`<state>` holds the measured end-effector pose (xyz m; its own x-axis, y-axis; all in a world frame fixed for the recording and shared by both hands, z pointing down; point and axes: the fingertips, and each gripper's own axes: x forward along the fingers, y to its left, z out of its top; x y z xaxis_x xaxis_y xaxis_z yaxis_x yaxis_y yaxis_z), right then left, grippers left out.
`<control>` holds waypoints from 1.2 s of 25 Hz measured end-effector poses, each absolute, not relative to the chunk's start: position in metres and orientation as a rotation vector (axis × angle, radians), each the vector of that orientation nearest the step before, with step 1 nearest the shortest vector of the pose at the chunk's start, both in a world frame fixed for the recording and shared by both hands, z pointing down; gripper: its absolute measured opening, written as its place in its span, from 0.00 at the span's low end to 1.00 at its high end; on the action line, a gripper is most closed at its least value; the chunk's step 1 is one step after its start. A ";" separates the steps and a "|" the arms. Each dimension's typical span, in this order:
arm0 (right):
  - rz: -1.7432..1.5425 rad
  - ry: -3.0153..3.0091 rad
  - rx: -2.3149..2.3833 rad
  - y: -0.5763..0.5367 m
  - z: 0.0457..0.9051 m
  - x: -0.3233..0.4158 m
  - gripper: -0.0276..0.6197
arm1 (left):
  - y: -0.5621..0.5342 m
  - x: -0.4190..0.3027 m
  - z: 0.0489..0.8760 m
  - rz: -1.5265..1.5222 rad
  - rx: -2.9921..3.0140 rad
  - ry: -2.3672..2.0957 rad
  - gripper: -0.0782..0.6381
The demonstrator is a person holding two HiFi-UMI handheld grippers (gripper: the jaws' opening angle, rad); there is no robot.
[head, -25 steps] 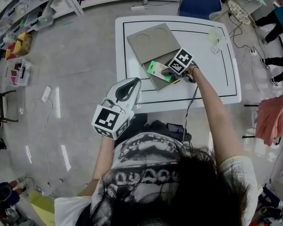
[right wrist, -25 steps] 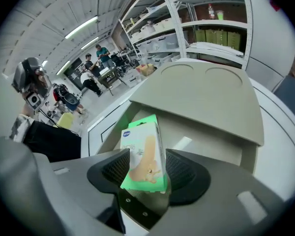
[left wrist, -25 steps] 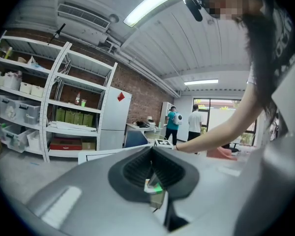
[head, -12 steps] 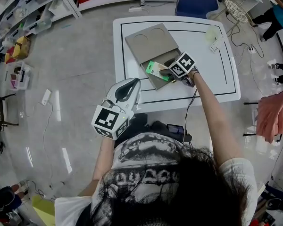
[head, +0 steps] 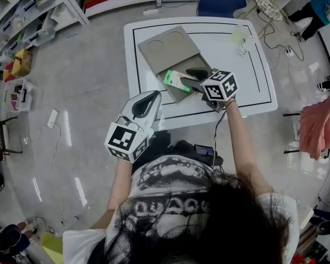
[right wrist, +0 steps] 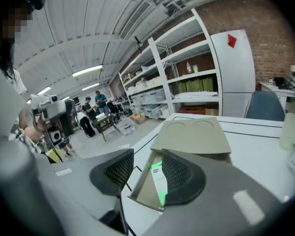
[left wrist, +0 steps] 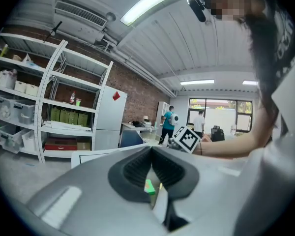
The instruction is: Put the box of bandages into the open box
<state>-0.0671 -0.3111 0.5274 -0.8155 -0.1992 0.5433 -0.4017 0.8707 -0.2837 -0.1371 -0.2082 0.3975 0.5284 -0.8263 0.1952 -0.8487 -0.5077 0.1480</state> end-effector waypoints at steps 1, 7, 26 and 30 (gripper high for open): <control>0.540 -2.563 0.459 -0.307 0.518 -0.065 0.32 | -0.208 -0.135 0.397 0.148 2.544 -1.416 0.11; 0.567 -2.725 0.565 -0.270 0.473 -0.045 0.32 | -0.204 -0.122 0.397 0.166 2.550 -1.409 0.11; 0.604 -2.777 0.653 -0.150 0.453 0.022 0.23 | -0.147 -0.053 0.404 0.198 2.518 -1.423 0.11; 0.595 -2.798 0.664 -0.135 0.447 0.033 0.20 | -0.128 -0.044 0.409 0.199 2.489 -1.447 0.11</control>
<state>0.0327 -0.1352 0.4474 -0.8780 -0.3849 0.2844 -0.4674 0.8176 -0.3363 -0.0436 -0.1277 0.4094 0.4957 -0.8335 0.2440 -0.8684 -0.4725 0.1502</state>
